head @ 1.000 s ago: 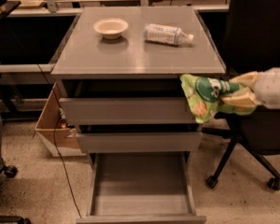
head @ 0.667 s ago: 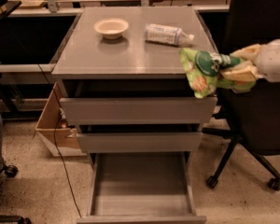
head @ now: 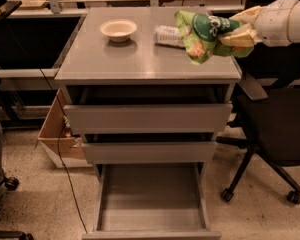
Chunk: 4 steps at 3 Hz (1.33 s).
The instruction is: Pick green rice chip bag from bottom drawer and place on counter
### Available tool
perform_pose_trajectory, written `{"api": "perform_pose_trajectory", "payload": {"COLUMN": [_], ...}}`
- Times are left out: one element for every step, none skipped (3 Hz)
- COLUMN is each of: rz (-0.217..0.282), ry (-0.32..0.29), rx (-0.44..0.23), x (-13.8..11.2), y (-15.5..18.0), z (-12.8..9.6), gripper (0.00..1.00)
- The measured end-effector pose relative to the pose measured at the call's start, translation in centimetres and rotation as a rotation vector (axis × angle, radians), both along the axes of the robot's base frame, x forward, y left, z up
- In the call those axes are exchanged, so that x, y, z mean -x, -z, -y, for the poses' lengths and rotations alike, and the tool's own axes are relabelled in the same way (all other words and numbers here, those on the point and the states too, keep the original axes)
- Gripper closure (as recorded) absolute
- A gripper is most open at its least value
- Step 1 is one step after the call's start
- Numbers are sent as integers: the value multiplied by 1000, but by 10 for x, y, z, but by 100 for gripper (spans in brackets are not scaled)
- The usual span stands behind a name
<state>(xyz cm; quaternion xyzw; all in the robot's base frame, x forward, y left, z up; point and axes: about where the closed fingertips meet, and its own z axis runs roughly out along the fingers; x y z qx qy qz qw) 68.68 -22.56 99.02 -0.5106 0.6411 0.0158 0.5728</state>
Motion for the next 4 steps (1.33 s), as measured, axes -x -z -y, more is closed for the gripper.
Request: {"api": "perform_pose_trajectory", "payload": {"rz": [2, -13, -36, -62], "ry": [-55, -103, -130, -146], "rx": [-55, -107, -142, -167], "x": [-28, -51, -69, -82], "y": [10, 31, 54, 74], "z": [-35, -67, -90, -106], "gripper": [100, 84, 61, 37]}}
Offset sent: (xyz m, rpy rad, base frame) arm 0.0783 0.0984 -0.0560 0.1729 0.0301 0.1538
